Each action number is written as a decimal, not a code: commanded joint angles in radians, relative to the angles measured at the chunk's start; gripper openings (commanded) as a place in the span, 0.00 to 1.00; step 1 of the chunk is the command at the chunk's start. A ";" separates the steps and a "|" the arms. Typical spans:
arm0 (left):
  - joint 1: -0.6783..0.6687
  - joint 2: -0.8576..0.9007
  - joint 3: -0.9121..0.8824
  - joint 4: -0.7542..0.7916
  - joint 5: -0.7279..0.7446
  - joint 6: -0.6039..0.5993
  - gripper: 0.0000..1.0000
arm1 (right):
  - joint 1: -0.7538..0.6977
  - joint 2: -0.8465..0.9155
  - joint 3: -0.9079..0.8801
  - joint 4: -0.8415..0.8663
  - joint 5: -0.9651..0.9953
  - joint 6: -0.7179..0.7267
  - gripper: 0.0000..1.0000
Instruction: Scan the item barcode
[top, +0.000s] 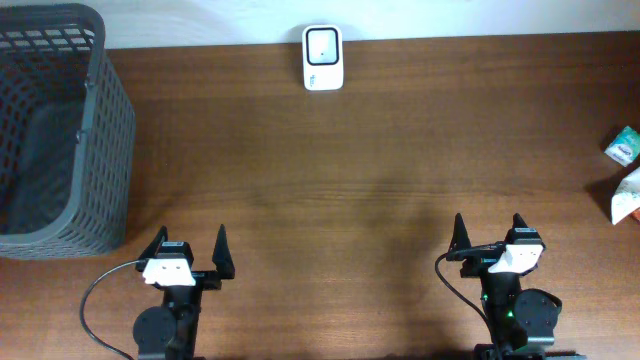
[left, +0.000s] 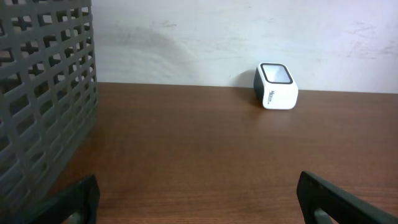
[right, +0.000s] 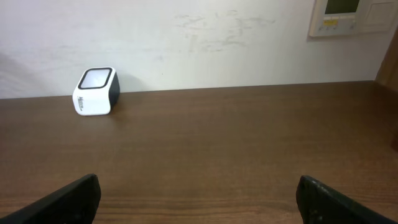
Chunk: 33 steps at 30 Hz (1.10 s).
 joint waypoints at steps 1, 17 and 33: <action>0.005 -0.011 -0.002 -0.010 -0.014 0.062 0.99 | -0.007 -0.007 -0.009 -0.003 0.012 0.007 0.99; 0.015 -0.010 -0.002 -0.009 -0.011 0.076 0.99 | -0.007 -0.007 -0.009 -0.003 0.012 0.007 0.99; 0.015 -0.010 -0.002 -0.008 -0.011 0.076 0.99 | -0.007 -0.007 -0.009 -0.004 0.024 0.007 0.99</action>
